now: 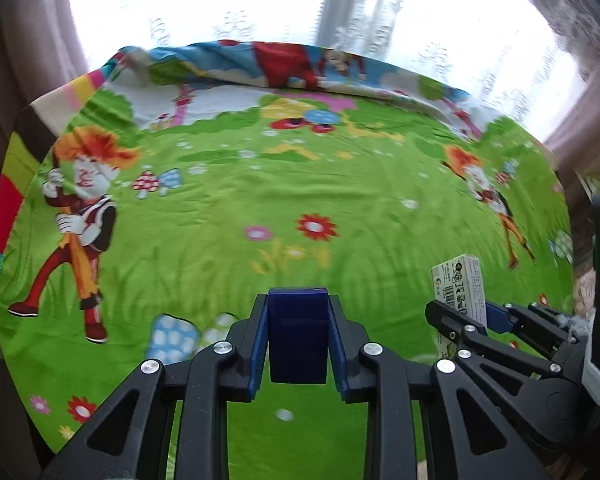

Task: Organize rigid objects
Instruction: 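Carry both boxes over the purple-rimmed box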

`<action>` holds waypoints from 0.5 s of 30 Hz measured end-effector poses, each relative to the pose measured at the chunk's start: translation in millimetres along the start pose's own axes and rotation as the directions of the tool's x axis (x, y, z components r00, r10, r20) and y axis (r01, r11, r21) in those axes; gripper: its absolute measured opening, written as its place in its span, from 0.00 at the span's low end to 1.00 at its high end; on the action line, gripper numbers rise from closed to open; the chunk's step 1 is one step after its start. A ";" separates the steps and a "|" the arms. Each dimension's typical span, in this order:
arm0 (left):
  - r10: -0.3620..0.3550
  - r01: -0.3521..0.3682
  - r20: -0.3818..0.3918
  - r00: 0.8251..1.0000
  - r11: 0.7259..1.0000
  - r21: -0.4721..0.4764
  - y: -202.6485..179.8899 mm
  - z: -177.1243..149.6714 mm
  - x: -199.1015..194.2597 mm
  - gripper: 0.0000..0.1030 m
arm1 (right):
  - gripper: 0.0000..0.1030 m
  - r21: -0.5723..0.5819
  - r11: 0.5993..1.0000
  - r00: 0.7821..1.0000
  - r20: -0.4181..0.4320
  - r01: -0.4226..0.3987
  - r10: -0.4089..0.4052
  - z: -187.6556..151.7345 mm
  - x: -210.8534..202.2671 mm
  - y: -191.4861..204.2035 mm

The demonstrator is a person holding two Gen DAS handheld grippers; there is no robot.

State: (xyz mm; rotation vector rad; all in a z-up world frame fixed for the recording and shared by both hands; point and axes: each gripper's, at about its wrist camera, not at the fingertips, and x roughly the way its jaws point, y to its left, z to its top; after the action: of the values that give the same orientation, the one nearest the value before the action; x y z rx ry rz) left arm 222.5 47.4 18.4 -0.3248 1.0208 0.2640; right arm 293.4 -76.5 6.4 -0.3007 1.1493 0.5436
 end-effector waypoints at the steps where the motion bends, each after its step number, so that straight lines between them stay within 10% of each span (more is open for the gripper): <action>1: -0.015 0.015 -0.001 1.000 1.000 0.022 -11.3 -3.0 -2.6 0.28 | 0.31 0.017 1.000 1.000 0.007 0.006 -0.006 -5.9 -8.8 -10.1; 8: -0.161 0.163 -0.028 0.987 0.963 0.216 -115.4 -34.4 -26.1 0.28 | 0.31 0.148 0.983 0.992 0.050 0.104 -0.113 -63.6 -79.9 -97.0; 15: -0.293 0.314 -0.115 0.949 0.847 0.429 -227.6 -80.9 -46.6 0.28 | 0.31 0.338 0.917 0.972 0.034 0.209 -0.234 -140.8 -138.7 -189.8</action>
State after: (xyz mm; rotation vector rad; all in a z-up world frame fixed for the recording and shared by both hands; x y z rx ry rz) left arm 218.3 -196.3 51.8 -0.0726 1.0261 -0.2673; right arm 246.7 -338.9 70.0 -0.1141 1.0971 0.1526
